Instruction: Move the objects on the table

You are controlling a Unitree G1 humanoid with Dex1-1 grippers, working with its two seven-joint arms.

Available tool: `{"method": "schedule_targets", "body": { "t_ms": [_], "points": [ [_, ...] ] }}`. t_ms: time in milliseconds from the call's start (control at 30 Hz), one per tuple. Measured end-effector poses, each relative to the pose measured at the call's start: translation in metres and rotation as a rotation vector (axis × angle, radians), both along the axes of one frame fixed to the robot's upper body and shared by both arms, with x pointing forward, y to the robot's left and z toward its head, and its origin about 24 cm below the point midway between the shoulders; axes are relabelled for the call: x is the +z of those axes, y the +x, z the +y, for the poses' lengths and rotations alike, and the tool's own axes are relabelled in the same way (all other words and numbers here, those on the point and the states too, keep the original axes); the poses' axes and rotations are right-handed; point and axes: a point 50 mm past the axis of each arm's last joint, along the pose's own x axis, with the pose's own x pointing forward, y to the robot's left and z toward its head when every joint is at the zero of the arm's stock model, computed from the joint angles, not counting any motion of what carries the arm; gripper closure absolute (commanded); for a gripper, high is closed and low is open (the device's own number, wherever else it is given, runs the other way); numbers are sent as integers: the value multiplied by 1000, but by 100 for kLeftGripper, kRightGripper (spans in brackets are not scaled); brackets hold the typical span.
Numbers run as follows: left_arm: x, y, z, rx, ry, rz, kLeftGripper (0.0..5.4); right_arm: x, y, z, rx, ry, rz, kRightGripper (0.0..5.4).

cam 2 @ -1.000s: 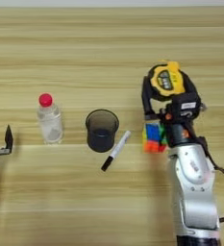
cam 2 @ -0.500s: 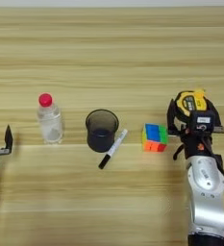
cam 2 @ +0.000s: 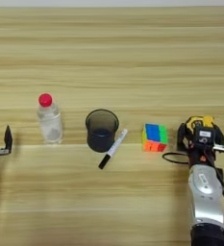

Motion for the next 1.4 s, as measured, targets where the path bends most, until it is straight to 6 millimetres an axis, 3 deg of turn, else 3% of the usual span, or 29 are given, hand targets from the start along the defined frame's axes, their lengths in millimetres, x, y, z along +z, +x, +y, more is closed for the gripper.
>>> {"method": "schedule_targets", "body": {
  "t_ms": [433, 1067, 1100, 1400],
  "points": [
    [1, 0, 0, 0, 2, -7, 0, -28, -1, -4, -29, 4, 106, 125],
    [1, 0, 0, 1, 2, -7, 0, -29, 4, -5, -29, 5, 110, 125],
    [1, 0, 0, 1, 2, -7, 0, -29, 5, -5, -27, 9, 110, 96],
    [1, 0, 0, 0, 2, -7, 0, -25, 8, -4, -14, 20, 71, 4]
  ]
}}
